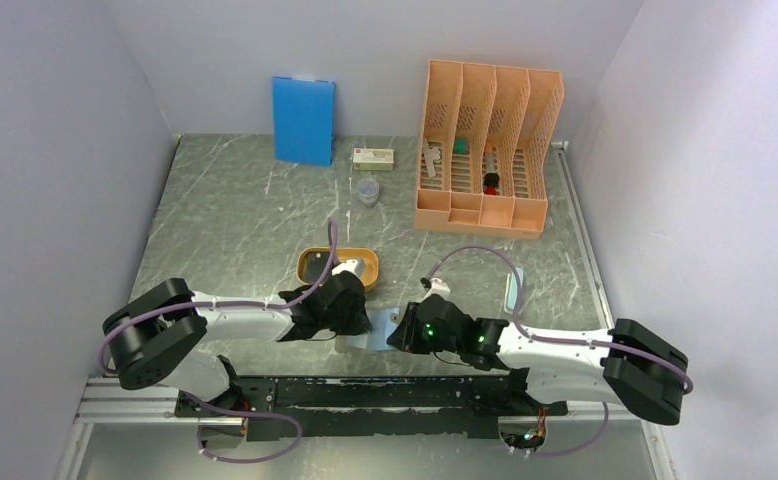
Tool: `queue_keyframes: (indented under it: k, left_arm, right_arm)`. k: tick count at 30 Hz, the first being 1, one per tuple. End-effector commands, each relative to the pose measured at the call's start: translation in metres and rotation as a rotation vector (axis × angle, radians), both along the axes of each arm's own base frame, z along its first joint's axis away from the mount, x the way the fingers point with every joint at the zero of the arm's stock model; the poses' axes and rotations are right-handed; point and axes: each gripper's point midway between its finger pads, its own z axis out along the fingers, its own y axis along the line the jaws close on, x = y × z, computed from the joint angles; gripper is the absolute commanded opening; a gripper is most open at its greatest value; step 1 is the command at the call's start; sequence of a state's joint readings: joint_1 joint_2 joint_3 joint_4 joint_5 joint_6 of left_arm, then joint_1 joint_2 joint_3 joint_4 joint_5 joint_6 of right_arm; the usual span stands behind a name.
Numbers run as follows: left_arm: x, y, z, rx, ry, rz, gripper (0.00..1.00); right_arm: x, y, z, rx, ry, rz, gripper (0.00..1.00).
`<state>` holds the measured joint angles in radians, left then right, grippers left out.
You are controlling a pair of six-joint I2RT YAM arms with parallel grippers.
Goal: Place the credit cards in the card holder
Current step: Open the card holder at the center of the board.
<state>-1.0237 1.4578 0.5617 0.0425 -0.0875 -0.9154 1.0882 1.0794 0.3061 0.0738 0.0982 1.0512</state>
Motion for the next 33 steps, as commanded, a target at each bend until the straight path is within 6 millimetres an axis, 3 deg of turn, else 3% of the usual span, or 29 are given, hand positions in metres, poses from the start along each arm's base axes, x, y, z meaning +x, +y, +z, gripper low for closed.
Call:
queue_keyframes:
  k: [1, 5, 8, 14, 24, 33]
  left_arm:
    - [-0.015, 0.025, -0.029, 0.108, 0.052, 0.0, 0.05]
    - [-0.014, 0.02, -0.018, 0.078, 0.044, -0.003, 0.15]
    - [-0.013, 0.018, -0.004, 0.046, 0.028, -0.004, 0.39]
    - [-0.01, 0.014, 0.034, -0.042, -0.025, 0.001, 0.66]
    - [-0.01, 0.0, 0.062, -0.136, -0.064, -0.041, 0.74]
    - [-0.012, -0.005, 0.056, -0.13, -0.058, -0.076, 0.75]
  right_arm:
    - [0.006, 0.006, 0.002, -0.027, -0.005, -0.005, 0.26]
    - [0.009, 0.012, 0.004, -0.028, -0.014, 0.006, 0.12]
    - [0.01, 0.015, 0.01, -0.012, -0.027, 0.009, 0.0]
    - [0.012, 0.017, 0.02, -0.002, -0.044, 0.018, 0.0]
    - [0.011, 0.032, 0.035, 0.058, -0.06, 0.057, 0.0]
    - [0.008, 0.044, 0.05, 0.11, -0.05, 0.078, 0.0]
